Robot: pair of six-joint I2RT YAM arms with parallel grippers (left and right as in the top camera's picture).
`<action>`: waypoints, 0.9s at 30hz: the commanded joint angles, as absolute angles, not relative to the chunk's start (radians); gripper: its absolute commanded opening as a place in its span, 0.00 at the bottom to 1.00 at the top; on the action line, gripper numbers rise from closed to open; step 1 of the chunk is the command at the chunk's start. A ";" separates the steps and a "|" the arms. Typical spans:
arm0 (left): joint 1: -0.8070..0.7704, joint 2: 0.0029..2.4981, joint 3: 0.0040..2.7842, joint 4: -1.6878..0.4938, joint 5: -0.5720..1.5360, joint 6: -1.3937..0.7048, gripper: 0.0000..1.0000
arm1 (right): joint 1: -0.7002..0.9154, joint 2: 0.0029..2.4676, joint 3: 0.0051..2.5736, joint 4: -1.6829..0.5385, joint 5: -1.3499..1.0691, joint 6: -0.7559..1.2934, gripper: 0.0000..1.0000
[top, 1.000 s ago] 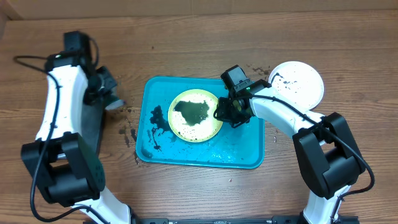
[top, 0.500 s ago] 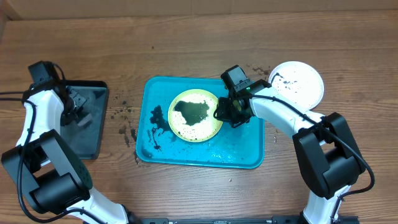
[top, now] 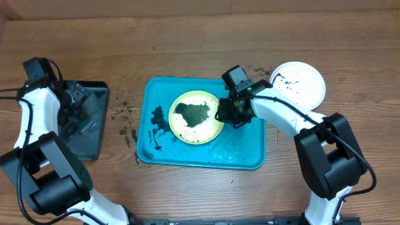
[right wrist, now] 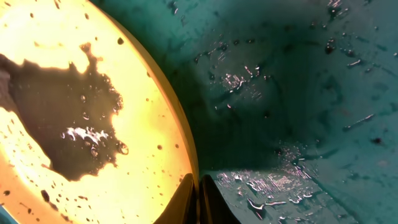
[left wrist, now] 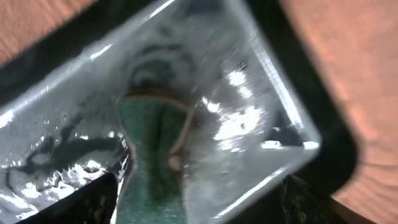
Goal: Clean dirty plates on tray and stack at the side
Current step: 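Return the sponge to the black basin with the left gripper, then lift the yellow-rimmed plate off the tray with the right gripper and tilt it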
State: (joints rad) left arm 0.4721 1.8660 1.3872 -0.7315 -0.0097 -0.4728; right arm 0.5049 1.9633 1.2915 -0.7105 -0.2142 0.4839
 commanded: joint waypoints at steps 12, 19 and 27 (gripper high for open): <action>0.471 1.836 1.456 -0.763 0.052 -0.476 1.00 | 0.619 1.868 1.622 -1.019 0.348 0.284 0.04; 0.471 1.836 1.456 -0.762 0.049 -0.476 1.00 | 0.794 1.868 1.711 -1.080 0.821 0.172 0.04; 0.471 1.836 1.456 -0.762 0.049 -0.476 1.00 | 0.944 1.868 1.711 -1.055 1.172 -0.018 0.04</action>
State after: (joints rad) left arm 0.4721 1.8626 1.4406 -0.7628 0.0418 -0.4728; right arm 0.9127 1.9011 1.6775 -1.0740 0.9470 0.0788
